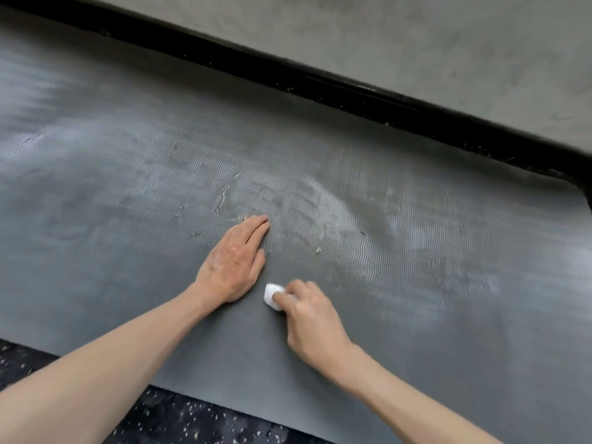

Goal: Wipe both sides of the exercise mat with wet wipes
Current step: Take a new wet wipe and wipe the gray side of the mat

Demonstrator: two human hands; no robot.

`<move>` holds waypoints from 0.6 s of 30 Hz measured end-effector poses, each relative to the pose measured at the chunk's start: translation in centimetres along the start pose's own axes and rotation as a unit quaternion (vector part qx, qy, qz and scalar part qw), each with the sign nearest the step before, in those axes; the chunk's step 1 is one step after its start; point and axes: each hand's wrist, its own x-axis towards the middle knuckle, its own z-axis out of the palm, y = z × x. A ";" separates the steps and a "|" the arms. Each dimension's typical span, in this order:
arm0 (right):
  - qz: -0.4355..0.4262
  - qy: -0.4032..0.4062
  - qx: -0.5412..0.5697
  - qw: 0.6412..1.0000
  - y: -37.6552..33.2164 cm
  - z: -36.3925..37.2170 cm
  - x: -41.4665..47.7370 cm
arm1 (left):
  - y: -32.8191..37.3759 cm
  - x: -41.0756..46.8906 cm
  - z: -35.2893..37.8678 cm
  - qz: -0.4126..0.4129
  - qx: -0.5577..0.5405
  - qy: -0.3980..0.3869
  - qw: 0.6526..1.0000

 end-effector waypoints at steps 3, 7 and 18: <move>0.014 -0.005 -0.001 1.000 1.4 -0.3 1.9 | 0.0 -0.1 0.2 -0.003 0.002 0.008 1.000; 0.093 0.067 -0.005 0.993 1.6 -0.4 3.6 | 0.0 0.0 0.2 0.001 0.004 0.013 1.000; 0.051 0.046 0.037 0.997 -0.7 0.8 1.1 | -0.1 0.1 0.4 0.006 0.013 0.011 1.000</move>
